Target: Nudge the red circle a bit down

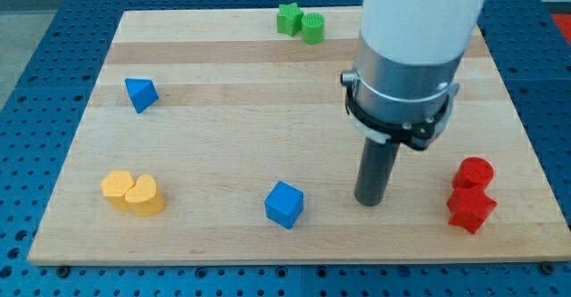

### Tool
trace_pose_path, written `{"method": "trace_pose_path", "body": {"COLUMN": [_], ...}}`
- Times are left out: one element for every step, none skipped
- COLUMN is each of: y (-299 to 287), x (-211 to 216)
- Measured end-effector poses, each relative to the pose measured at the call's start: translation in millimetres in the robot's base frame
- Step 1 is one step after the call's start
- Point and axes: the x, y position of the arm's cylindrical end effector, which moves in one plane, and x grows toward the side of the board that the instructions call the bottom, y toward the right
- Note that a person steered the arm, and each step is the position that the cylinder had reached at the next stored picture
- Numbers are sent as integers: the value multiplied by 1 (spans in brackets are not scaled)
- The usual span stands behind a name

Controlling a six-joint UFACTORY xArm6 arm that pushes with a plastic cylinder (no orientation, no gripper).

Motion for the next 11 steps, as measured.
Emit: {"method": "trace_pose_path", "body": {"y": [-20,-55,-92,-124,-149,-167,-192,-220,-248,-265,-269], "x": [14,20,20,11,-5,-23,-49,-71,-91,-107,-119]}}
